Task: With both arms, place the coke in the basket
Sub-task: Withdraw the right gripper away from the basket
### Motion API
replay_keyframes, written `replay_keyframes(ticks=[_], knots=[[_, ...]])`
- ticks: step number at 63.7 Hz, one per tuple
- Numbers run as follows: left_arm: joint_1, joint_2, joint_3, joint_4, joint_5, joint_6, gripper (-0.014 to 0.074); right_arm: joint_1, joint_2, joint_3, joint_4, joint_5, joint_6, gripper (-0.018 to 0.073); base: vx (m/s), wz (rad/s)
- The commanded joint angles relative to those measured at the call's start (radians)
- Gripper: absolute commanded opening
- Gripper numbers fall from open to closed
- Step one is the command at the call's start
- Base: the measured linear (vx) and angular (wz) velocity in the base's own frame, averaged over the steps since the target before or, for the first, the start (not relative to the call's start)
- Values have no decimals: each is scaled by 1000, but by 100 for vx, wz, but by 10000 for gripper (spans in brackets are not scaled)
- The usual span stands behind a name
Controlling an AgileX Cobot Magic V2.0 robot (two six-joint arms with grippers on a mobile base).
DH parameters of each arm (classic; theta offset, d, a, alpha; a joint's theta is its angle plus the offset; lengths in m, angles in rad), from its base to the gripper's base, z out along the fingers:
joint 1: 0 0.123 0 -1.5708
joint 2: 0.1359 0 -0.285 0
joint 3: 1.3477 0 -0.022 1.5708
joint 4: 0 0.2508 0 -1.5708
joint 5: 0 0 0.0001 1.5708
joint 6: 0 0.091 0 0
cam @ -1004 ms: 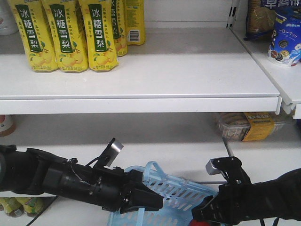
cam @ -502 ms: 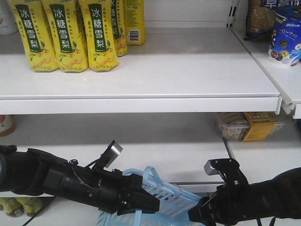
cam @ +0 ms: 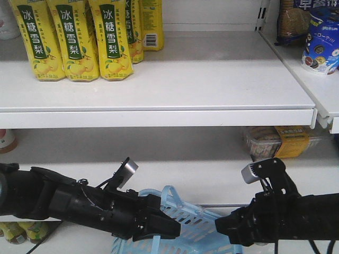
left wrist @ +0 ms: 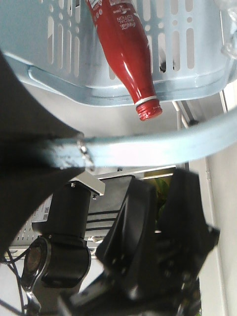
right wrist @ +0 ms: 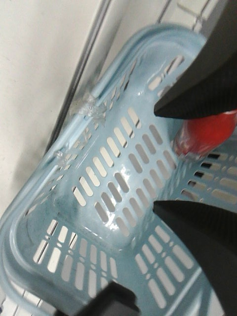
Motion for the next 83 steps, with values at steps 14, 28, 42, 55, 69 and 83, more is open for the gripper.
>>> replay_keyframes(ticks=[14, 28, 42, 55, 69, 83], knots=[[-2, -47, -23, -127, 118, 8, -6, -2, -300, -60, -616, 34, 478, 375, 0, 0], [-2, -47, -23, -127, 118, 8, -6, -2, -423, -195, -1176, 162, 926, 375, 0, 0], [-2, -47, -23, -127, 118, 8, -6, -2, -555, -284, -1540, 164, 1218, 375, 0, 0], [-2, -47, -23, -127, 118, 8, -6, -2, -705, -282, -1633, 62, 1340, 370, 0, 0], [-2, -47, -23, -127, 118, 8, -6, -2, -871, -208, -1568, -105, 1349, 330, 0, 0], [-2, -47, -23, -127, 118, 8, -6, -2, -1039, 11, -1484, -194, 1359, 323, 0, 0]])
